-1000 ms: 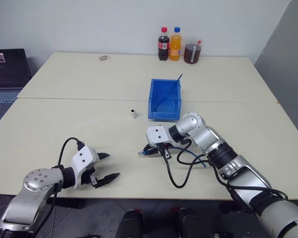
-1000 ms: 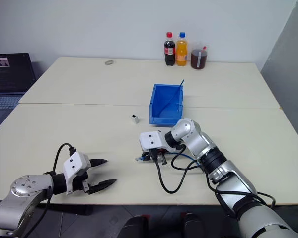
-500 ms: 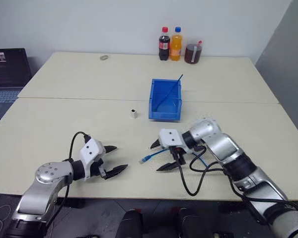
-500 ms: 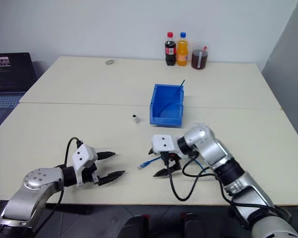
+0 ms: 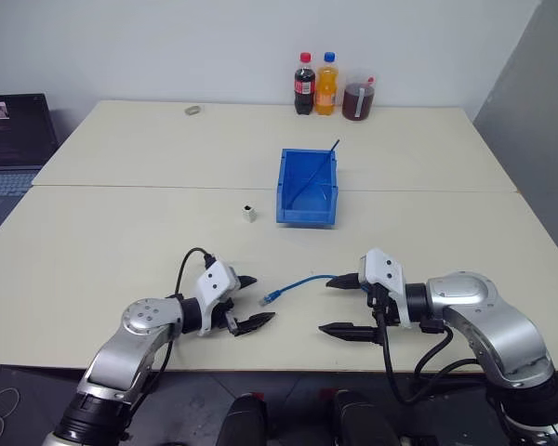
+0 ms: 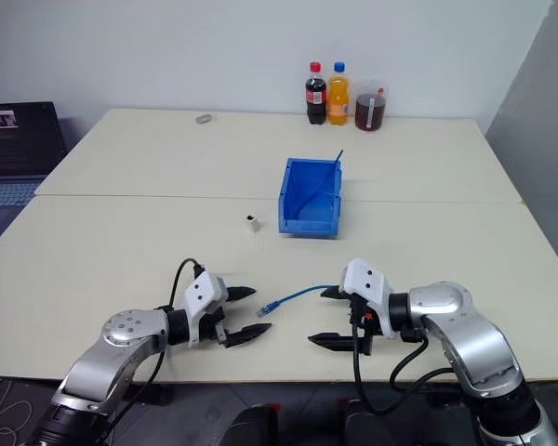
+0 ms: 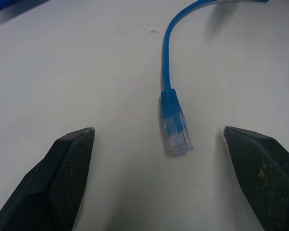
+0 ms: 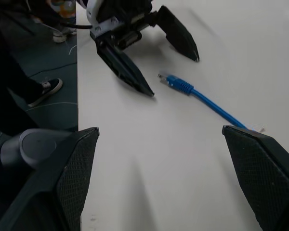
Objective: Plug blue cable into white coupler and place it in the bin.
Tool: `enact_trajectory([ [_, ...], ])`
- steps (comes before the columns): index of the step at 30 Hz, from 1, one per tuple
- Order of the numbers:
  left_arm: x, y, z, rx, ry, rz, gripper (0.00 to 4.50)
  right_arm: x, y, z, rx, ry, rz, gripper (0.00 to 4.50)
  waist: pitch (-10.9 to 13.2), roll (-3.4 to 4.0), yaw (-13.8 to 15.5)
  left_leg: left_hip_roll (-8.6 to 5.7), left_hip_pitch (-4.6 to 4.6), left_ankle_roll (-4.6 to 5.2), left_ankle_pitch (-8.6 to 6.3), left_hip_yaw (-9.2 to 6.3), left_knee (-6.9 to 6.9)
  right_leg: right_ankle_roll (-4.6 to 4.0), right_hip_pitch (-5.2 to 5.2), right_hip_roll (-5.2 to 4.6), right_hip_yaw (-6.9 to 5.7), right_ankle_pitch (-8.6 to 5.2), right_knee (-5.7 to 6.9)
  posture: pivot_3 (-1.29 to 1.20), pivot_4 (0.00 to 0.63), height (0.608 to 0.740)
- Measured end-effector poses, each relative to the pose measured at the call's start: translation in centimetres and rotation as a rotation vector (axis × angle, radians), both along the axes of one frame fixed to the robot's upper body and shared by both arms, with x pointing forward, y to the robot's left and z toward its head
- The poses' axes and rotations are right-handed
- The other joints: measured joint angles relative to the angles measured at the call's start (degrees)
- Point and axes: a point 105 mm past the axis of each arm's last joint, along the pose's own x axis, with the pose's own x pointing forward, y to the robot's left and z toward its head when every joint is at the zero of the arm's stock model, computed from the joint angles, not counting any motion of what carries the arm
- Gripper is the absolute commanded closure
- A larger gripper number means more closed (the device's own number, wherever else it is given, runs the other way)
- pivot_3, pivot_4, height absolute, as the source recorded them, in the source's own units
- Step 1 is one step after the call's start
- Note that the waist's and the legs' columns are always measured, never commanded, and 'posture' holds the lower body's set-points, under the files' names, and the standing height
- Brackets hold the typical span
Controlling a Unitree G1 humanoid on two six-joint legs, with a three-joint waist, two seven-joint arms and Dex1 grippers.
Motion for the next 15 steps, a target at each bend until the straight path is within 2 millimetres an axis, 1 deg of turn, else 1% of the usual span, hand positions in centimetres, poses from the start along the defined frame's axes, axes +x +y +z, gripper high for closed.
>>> enact_trajectory([
  [1, 0.06, -0.13, -0.02, 0.006, -0.001, -0.004, 0.0, 0.05, -0.07, 0.06, 0.004, 0.0, -0.011, 0.15, 0.0, -0.01, 0.0, 0.0, 0.0, 0.0, 0.0, 0.0, 0.0, 0.01, 0.01, 0.0, 0.01, 0.0, -0.01, 0.0, 0.15, 0.74],
  [4, 0.21, -0.43, -0.08, 0.023, -0.006, -0.015, 0.49, 0.33, -0.42, 0.06, -0.002, -0.006, -0.043, 0.09, 0.0, -0.02, 0.2, -0.02, -0.01, 0.0, 0.0, 0.0, 0.0, 0.02, 0.03, -0.02, 0.0, 0.01, -0.09, 0.0, 0.15, 0.74],
  [8, 0.36, -0.41, -0.05, 0.043, -0.014, -0.02, 1.35, 0.54, -0.84, 0.2, -0.007, -0.013, -0.068, 0.09, 0.0, -0.02, 0.2, -0.01, -0.06, 0.0, 0.0, 0.03, -0.03, 0.05, 0.06, -0.03, 0.02, 0.03, -0.3, 0.0, 0.15, 0.74],
  [9, 0.37, -0.35, -0.04, 0.047, -0.015, -0.021, 1.67, 0.59, -0.89, 0.21, -0.009, -0.016, -0.072, 0.09, 0.0, -0.02, 0.2, -0.01, -0.08, 0.0, -0.01, 0.04, -0.04, 0.05, 0.05, -0.03, 0.03, 0.03, -0.32, 0.0, 0.15, 0.74],
  [12, 0.33, -0.17, -0.01, 0.058, -0.017, -0.021, 2.45, 0.63, -0.93, 0.32, -0.005, -0.022, -0.076, 0.09, 0.0, -0.02, 0.1, -0.01, -0.12, 0.0, -0.01, 0.04, -0.06, 0.04, 0.03, -0.03, 0.03, 0.02, -0.35, 0.0, 0.15, 0.74],
  [15, 0.13, -0.06, -0.03, 0.066, -0.014, -0.027, 3.03, 0.57, -0.97, 0.43, -0.002, -0.025, -0.071, 0.09, 0.0, -0.02, 0.1, -0.01, -0.12, 0.0, -0.01, 0.04, -0.07, 0.04, 0.03, -0.03, 0.03, 0.01, -0.36, 0.0, 0.15, 0.74],
])
